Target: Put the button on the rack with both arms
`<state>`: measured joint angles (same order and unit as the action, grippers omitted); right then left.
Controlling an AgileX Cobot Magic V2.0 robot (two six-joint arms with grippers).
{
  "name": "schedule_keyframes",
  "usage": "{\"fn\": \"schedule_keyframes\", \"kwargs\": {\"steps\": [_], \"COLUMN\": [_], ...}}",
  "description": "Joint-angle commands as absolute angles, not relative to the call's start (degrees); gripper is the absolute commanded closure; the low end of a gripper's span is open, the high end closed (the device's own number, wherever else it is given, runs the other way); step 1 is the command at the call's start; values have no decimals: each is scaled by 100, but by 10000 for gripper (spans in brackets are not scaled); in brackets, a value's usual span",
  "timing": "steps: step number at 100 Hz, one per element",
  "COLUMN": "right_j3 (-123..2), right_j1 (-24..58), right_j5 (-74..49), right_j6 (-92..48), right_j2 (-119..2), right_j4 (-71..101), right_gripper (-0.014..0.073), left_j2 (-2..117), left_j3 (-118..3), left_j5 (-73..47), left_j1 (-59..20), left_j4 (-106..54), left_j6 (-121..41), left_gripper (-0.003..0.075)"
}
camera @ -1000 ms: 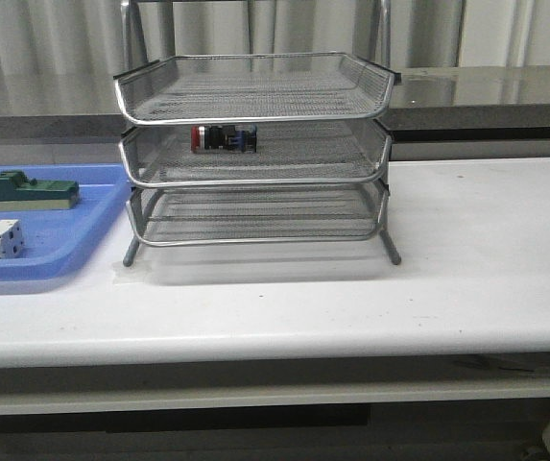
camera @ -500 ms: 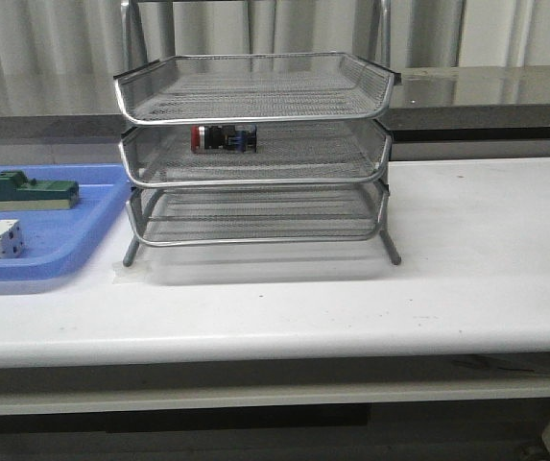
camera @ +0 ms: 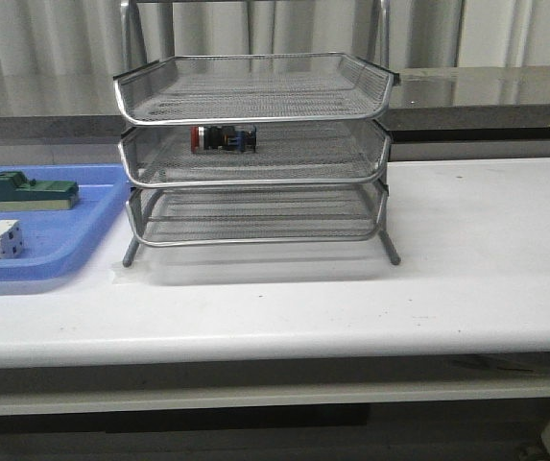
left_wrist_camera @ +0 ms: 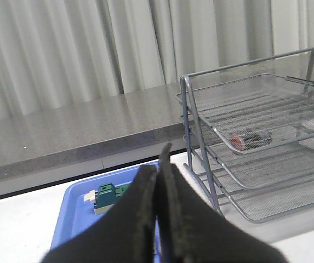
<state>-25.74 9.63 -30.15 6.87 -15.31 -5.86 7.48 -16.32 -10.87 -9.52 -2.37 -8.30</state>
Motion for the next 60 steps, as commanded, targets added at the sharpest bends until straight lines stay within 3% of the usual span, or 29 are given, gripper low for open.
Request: {"fn": "schedule_keyframes", "kwargs": {"steps": [1, 38, 60], "right_j3": [-2289, -796, -308], "right_j1": [935, 445, 413], "right_j5": [-2307, -1372, -834], "right_j6": [795, 795, 795], "right_j2": [-1232, 117, 154], "right_j4": [-755, -675, -636], "right_gripper": [654, 654, 654], "left_j2": [789, 789, 789], "left_j3": [-1783, -1783, -1783], "left_j5": [-588, -588, -588], "left_j1": [-937, -937, -937], "left_j4": [-285, -285, -285], "left_j6": [-787, -787, -787], "left_gripper": [741, 741, 741]}}
